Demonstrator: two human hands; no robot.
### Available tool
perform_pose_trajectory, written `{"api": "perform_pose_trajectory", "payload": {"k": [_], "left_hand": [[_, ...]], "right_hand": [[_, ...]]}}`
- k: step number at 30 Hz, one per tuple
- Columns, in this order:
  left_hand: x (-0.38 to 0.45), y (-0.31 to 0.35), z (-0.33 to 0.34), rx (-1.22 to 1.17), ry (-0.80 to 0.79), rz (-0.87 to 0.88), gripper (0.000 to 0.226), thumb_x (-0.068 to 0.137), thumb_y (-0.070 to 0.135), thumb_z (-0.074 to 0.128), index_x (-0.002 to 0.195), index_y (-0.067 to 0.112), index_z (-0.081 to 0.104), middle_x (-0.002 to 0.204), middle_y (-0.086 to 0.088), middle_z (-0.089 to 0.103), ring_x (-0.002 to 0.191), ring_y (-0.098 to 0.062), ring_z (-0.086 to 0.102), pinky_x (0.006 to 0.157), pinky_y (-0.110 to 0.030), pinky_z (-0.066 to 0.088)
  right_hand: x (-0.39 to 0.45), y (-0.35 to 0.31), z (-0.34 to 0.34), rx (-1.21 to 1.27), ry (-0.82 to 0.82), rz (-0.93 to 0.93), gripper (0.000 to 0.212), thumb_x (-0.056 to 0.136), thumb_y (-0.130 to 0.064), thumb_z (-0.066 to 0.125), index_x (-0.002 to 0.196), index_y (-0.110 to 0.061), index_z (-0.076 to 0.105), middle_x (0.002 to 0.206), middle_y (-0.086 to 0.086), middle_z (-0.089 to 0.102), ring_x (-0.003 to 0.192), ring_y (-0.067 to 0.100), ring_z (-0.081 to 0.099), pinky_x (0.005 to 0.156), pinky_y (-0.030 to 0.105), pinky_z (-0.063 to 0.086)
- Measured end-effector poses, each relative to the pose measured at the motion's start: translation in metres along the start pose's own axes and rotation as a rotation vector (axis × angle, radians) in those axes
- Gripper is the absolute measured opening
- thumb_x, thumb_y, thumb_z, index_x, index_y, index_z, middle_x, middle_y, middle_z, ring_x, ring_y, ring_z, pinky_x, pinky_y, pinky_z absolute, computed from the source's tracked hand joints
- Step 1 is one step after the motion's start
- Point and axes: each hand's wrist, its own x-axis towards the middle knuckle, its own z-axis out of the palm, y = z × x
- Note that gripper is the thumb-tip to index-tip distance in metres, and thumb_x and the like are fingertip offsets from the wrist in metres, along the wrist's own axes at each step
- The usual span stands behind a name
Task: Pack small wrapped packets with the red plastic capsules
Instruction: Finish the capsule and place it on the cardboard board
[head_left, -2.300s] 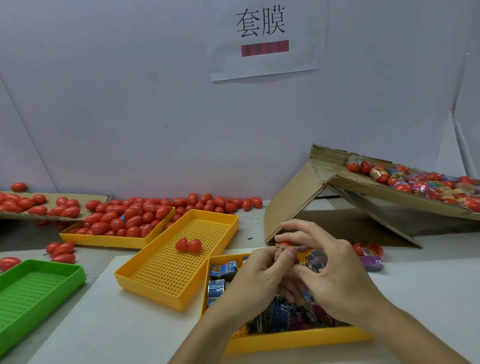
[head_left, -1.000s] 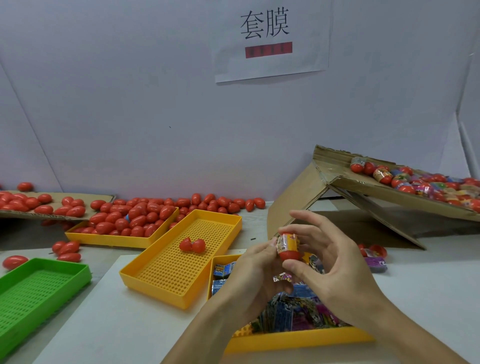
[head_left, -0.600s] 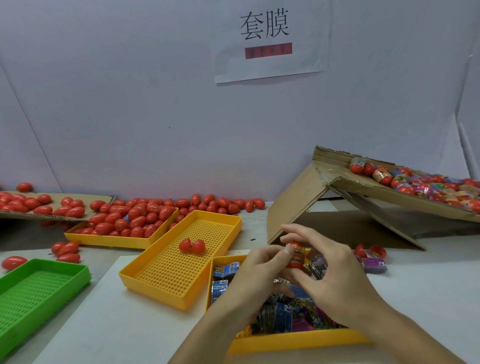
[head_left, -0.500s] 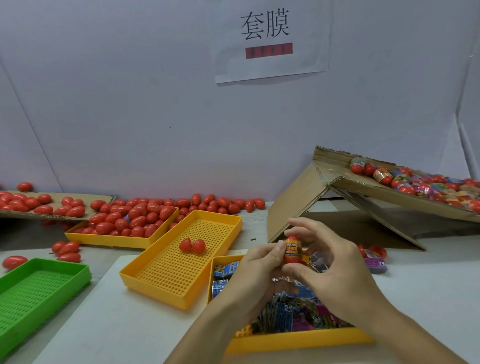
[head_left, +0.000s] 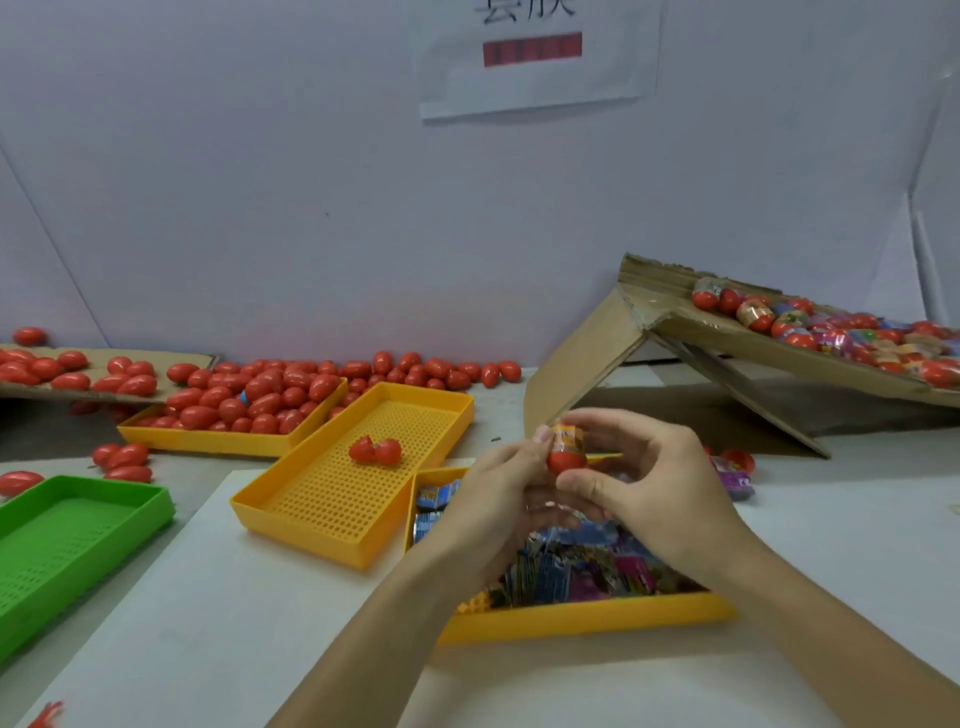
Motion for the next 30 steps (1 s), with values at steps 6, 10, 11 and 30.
{"api": "perform_pose_trajectory", "payload": {"k": [6,10,11,30], "left_hand": [[-0.001,0.000,0.003,0.012,0.051,-0.023,0.041,0.105,0.034,0.043,0.104,-0.001,0.065,0.083,-0.017,0.073,0.074,-0.025,0.071,0.064,-0.027,0.057],[-0.001,0.001,0.003,0.031,0.093,0.006,0.040,0.103,0.038,0.047,0.096,0.006,0.070,0.084,-0.016,0.074,0.080,-0.025,0.072,0.066,-0.028,0.057],[-0.001,0.001,0.003,0.048,0.092,0.015,0.039,0.102,0.037,0.049,0.101,0.004,0.068,0.089,-0.019,0.073,0.083,-0.026,0.071,0.066,-0.028,0.057],[-0.005,0.013,0.010,-0.121,0.270,0.068,0.036,0.089,0.020,0.068,0.113,-0.007,0.064,0.102,-0.019,0.074,0.088,-0.027,0.073,0.069,-0.029,0.060]], "right_hand": [[-0.001,0.003,0.000,-0.021,-0.007,0.009,0.046,0.079,-0.007,0.081,0.114,-0.034,0.069,0.106,-0.010,0.075,0.102,0.005,0.070,0.089,0.024,0.058],[-0.001,0.003,0.000,0.008,0.005,0.005,0.046,0.079,-0.006,0.080,0.116,-0.032,0.069,0.106,-0.011,0.075,0.102,0.005,0.070,0.088,0.022,0.056],[-0.001,0.003,0.000,0.014,0.005,0.003,0.045,0.080,-0.007,0.080,0.116,-0.031,0.069,0.106,-0.012,0.075,0.103,0.005,0.070,0.089,0.022,0.057],[-0.001,0.001,0.001,0.017,0.005,-0.027,0.042,0.089,-0.025,0.073,0.129,-0.031,0.062,0.116,-0.017,0.070,0.113,-0.002,0.062,0.089,0.019,0.054]]}}
